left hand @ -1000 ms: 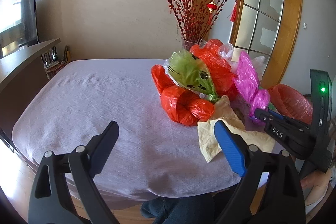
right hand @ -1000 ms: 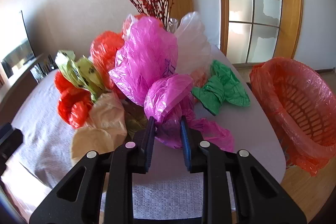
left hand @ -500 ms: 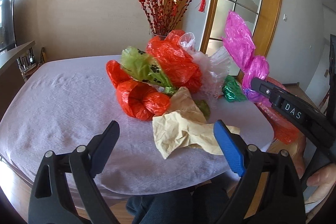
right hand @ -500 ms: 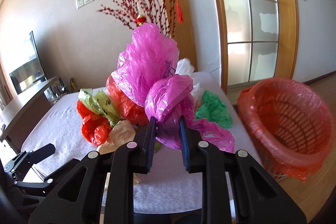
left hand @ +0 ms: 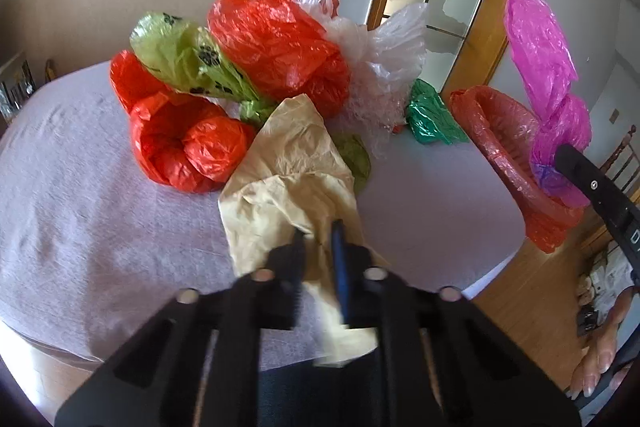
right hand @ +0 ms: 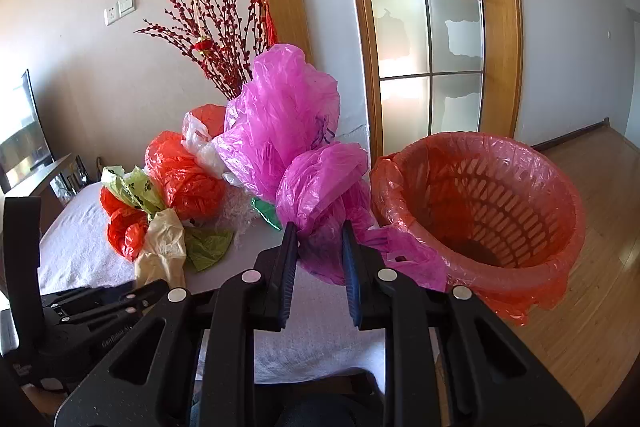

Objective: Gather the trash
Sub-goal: 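Grasp the crumpled beige paper bag with the left gripper while the right lifts the pink bag, then carry both bags over the red basket and open both grippers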

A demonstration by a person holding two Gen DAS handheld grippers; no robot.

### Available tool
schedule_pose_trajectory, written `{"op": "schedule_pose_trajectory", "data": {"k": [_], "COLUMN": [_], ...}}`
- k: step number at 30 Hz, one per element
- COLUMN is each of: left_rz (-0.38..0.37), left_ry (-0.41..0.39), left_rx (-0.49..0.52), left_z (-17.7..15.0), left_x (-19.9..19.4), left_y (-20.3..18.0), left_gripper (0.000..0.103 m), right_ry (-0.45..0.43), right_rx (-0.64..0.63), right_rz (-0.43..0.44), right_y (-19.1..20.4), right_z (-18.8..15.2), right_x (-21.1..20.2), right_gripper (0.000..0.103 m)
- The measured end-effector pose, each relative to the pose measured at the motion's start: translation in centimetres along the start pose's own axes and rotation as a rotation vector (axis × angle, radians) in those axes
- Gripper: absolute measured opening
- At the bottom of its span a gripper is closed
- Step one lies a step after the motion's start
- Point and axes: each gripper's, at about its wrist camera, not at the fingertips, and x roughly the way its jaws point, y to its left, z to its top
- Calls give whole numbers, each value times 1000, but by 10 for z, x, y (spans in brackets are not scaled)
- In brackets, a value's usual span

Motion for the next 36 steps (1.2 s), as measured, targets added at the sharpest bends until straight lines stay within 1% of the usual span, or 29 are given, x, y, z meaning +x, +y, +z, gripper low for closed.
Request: {"op": "schedule_pose_trajectory", "data": {"k": [2,4,8,16,22,26,30,36], "left_rz": [-31,-42,-77,-164,-247,-311,-359,-415], "left_ry": [-19,-54,-97,-121,-149,-152,-150,-134], "left_rx": [-9,15,40,113,174,205,242,282], "left_z": [0,2,8,30,55,72,85,99], "left_x": [-5,-15,-29,-35,-25,-13,4,27], "left_y": [2,-2,-10,-51,-94,-123,-153,-189], "left_gripper": [5,5,5,5,5,5,5,5], "right_ry": [-7,-13,-20,-36,-51,-59,-68,-73], "right_rx": [-7,-5,10,61,118,146,176,241], "right_rz": [-1,2,-6,-67,-139,-173,-194,-199], "right_y": [-1,-4,-13,-43,-74,-89,-102,-127], "right_z": [-1,-1,-3,0,8,13,18,24], "right_x": [-2,-5,-9,-15,-19,-18,-15,-10], "right_gripper": [22,22,22,22,22,22,22,22]}}
